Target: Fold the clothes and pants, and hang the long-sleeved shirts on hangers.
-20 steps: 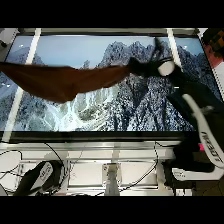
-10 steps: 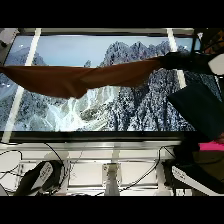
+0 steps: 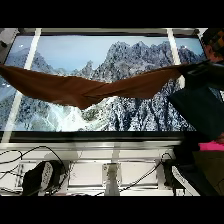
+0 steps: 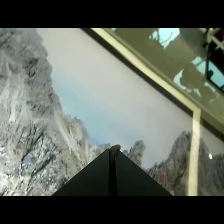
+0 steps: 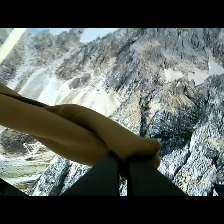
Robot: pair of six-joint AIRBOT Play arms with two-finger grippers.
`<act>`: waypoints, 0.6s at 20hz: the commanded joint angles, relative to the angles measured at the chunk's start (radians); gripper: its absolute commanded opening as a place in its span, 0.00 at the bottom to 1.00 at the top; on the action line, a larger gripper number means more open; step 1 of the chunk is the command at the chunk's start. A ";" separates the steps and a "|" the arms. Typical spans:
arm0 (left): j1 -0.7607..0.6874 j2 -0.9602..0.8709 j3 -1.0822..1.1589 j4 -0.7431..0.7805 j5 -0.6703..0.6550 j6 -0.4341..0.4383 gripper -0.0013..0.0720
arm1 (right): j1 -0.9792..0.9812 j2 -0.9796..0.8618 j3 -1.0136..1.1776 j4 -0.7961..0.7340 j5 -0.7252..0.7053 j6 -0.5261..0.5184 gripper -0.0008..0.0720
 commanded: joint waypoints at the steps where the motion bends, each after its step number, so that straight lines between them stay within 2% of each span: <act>1: 0.001 0.109 0.000 -0.008 0.053 0.001 0.04 | 0.000 0.101 0.001 0.048 0.024 0.039 0.03; 3: 0.001 0.129 0.000 -0.008 0.044 0.000 0.04 | 0.000 0.115 0.001 0.068 0.032 0.086 0.03; 6: 0.001 0.106 -0.001 -0.007 0.040 0.000 0.04 | 0.000 0.099 -0.002 0.072 0.032 0.092 0.03; 12: -0.008 -0.115 -0.099 -0.016 -0.040 -0.005 0.04 | 0.000 -0.095 -0.002 0.069 0.031 0.092 0.03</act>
